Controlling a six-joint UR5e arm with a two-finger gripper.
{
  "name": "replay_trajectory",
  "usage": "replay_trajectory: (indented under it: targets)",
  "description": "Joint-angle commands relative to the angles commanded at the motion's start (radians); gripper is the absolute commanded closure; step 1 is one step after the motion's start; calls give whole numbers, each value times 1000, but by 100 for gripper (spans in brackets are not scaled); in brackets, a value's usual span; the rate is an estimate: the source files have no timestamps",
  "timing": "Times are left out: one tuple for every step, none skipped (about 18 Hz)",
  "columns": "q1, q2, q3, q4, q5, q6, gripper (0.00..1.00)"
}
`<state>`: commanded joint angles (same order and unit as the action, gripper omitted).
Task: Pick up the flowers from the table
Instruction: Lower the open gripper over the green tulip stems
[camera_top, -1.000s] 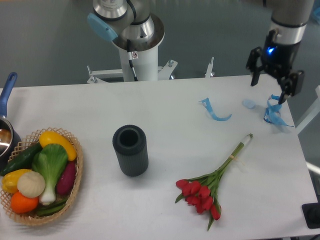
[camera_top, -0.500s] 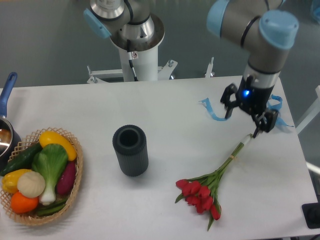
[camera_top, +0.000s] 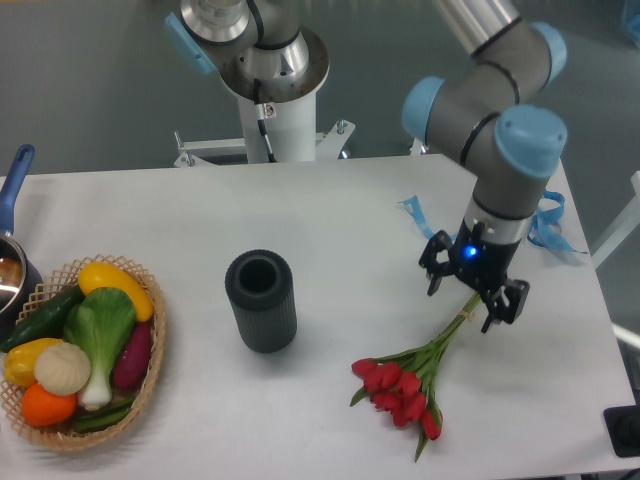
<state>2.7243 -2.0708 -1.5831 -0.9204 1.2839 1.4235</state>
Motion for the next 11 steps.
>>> replay_trajectory:
  targets:
    - [-2,-9,3,2,0,0,0]
    - [0,-17,2,8,2,2,0]
    - [0,-20,-1,15,2,2,0]
    - [-2,-25,-1,20,2,0,0]
    - [0,-34,-3,23,8,0,0]
    - [-2,-37,-9,25,24,2,0]
    - [-2,-41,-12,26,47,3,0]
    - [-3,-45,-15,28,70,2,0]
    - [-11,-51,-21,34,87,2,0]
    - [-20,-57,-26,44,100,2,0]
    - [-21,-61,-34,57,107,3,0]
